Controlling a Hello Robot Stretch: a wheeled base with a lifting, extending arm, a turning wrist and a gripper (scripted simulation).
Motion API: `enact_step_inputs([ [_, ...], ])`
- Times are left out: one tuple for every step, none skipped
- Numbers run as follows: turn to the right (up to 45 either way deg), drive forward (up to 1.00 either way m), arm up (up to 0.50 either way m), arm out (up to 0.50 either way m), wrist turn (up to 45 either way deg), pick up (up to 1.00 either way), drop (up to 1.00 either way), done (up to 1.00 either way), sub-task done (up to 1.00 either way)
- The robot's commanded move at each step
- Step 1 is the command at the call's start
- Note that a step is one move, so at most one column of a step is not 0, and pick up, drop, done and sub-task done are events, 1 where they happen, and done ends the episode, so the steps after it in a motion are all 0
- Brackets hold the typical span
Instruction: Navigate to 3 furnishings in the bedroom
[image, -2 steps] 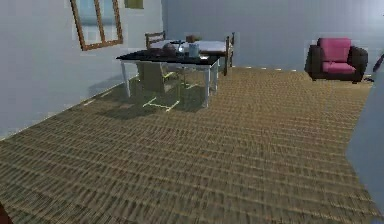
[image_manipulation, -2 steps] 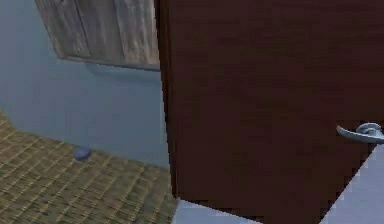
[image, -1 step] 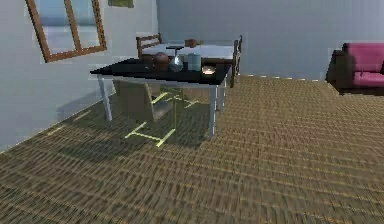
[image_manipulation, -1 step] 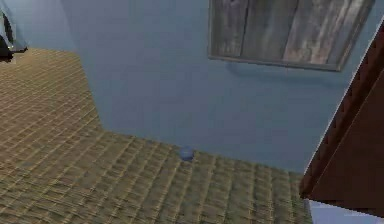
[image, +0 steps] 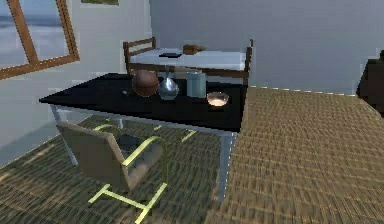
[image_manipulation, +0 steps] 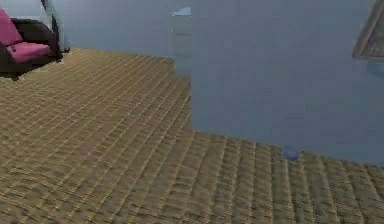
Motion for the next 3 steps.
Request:
enact_step_inputs([
  [-9.0,0.0,0.0,0.0,0.0,0.0,0.0,0.0,0.0],
  [0.0,0.3,0.0,0.0,0.0,0.0,0.0,0.0,0.0],
  [-15.0,0.0,0.0,0.0,0.0,0.0,0.0,0.0,0.0],
])
